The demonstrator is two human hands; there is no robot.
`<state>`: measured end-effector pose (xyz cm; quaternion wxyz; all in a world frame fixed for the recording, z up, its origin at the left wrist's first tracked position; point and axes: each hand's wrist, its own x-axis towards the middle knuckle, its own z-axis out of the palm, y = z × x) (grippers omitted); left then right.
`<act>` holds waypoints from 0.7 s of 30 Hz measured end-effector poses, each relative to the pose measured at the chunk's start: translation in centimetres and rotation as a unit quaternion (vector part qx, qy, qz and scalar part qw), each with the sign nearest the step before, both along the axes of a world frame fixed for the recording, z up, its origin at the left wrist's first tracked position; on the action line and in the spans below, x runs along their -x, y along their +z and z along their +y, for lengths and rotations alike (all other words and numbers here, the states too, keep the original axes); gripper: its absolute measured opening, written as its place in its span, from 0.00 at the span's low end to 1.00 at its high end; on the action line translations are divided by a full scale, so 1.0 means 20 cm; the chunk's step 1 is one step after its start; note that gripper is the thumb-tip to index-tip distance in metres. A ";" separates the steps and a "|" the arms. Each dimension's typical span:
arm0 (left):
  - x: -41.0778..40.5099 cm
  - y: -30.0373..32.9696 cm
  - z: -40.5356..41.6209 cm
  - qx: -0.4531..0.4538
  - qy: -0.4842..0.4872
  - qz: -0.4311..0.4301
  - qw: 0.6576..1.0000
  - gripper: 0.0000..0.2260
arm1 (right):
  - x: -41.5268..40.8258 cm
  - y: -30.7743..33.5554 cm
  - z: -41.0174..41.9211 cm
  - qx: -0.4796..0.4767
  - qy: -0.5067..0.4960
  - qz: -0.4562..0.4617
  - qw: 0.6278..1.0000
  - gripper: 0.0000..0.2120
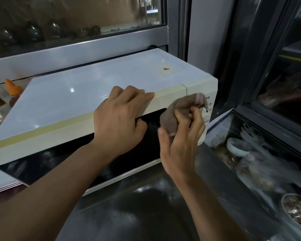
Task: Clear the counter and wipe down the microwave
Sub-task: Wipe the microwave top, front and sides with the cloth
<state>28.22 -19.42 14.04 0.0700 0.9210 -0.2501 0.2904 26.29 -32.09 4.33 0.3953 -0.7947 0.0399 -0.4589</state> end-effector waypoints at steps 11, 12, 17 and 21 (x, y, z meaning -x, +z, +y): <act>-0.01 -0.02 0.00 -0.005 0.003 -0.020 1.000 0.25 | -0.08 -0.04 -0.04 -0.039 -0.017 -0.049 0.998 0.17; -0.01 -0.02 0.00 -0.004 0.003 -0.019 1.000 0.25 | -0.08 -0.08 -0.04 -0.041 -0.014 -0.055 0.998 0.17; -0.01 -0.02 0.00 -0.002 0.000 -0.021 1.000 0.25 | -0.03 -0.33 0.00 -0.055 -0.021 -0.030 0.998 0.18; -0.01 -0.02 0.00 -0.007 0.000 -0.021 1.000 0.25 | -0.01 -0.38 0.02 -0.058 -0.023 0.010 0.998 0.21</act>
